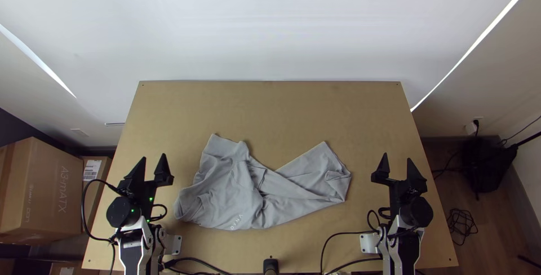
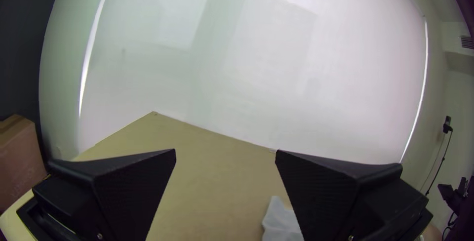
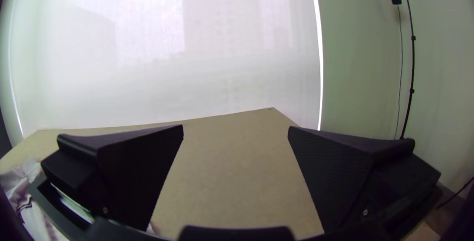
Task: Fold the t-shirt
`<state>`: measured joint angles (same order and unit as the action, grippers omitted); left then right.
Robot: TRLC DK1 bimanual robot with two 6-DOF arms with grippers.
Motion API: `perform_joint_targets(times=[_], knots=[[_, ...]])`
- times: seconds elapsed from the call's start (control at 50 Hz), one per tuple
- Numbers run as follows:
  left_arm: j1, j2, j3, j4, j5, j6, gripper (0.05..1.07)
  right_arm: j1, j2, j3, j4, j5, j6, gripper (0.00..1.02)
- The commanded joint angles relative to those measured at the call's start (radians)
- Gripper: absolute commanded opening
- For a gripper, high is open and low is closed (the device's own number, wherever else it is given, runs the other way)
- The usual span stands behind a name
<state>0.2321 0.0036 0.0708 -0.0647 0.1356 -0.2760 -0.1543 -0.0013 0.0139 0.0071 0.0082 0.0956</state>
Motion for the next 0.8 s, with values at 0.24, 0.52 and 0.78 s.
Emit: perform_joint_targets(times=[0.24, 0.52, 0.78], knots=[[0.012, -0.004, 0.03, -0.073, -0.025, 0.167, 1.02, 0.087, -0.002, 0.074, -0.012, 0.007, -0.056, 0.98], [-0.022, 0.131, 0.234, -0.053, -0.021, 0.271, 1.02, 0.15, 0.204, 0.304, 0.01, 0.007, -0.088, 0.98], [-0.043, 0.521, 0.627, -0.198, -0.021, 0.268, 1.02, 0.193, 0.561, 0.653, -0.062, 0.003, -0.097, 0.98]])
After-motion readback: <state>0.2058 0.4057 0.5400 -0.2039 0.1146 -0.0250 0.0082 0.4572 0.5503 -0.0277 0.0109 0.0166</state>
